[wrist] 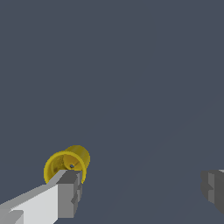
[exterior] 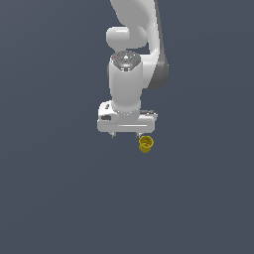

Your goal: Pick up the object and move it to a goal position.

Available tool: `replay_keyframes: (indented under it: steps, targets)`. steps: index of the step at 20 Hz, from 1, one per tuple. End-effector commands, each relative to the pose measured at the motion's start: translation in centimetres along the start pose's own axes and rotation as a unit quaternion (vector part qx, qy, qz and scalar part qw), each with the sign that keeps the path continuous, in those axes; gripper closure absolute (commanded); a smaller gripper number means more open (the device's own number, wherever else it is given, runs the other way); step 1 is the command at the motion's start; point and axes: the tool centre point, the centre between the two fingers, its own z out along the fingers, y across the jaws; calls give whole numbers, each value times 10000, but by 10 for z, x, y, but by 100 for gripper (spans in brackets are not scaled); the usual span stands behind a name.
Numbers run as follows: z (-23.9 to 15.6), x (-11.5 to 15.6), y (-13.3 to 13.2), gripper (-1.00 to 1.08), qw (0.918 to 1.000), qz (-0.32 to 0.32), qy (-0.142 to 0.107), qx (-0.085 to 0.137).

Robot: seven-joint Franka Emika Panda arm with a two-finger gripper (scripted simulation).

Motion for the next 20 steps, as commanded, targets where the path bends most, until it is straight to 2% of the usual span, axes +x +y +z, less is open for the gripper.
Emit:
replay_keyframes:
  steps: [1,11,20]
  targets:
    - [0,0,0,-92,10000,0,0,0]
    - [2,4,16,-92,9995,303,-57,64]
    - [21,-4,-7,-92,9997,-245,-89,40]
